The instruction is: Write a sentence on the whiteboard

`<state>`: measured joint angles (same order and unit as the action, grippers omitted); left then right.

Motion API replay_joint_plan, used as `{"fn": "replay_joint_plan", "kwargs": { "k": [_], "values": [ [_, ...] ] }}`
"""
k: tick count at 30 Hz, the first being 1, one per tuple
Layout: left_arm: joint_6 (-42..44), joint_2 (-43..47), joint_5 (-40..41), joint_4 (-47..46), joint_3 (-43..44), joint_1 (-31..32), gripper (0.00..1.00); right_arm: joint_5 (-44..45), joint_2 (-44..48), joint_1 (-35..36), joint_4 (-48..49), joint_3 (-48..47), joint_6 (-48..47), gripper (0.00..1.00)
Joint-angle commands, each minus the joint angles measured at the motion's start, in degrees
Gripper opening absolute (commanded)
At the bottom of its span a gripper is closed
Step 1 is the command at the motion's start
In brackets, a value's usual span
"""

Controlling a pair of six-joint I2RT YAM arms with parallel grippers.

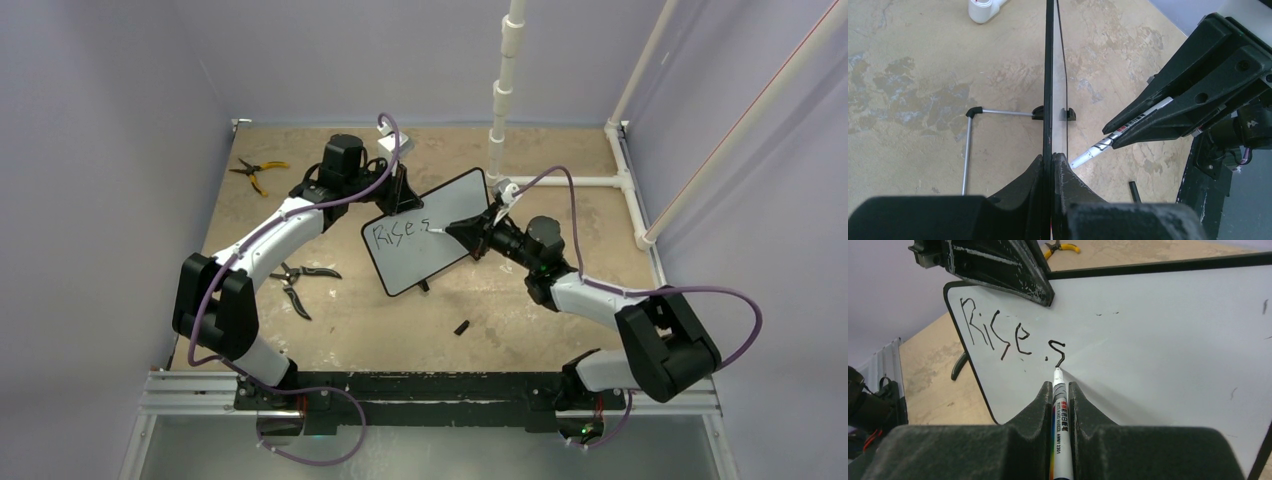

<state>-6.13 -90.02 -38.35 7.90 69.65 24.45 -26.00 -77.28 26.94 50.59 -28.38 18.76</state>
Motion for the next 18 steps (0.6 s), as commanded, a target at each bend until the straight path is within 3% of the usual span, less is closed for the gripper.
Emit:
{"fn": "replay_joint_plan", "kwargs": {
  "k": [1, 10, 18],
  "values": [
    [2.09, 0.72, -1.81, -1.39, 0.67, 0.51, 0.0, -1.13, -1.59, -0.34, 0.18, -0.68, -1.92, 0.0],
    [2.17, 0.64, -1.73, -1.35, 0.42, 0.51, 0.0, -2.74, 1.61, -0.36, 1.8, 0.43, 0.09, 0.0],
    [2.28, 1.27, -2.29, -1.47, -0.95, 0.51, 0.0, 0.83, 5.85, -1.2, 0.27, 0.68, 1.25, 0.0]
  ]
}}
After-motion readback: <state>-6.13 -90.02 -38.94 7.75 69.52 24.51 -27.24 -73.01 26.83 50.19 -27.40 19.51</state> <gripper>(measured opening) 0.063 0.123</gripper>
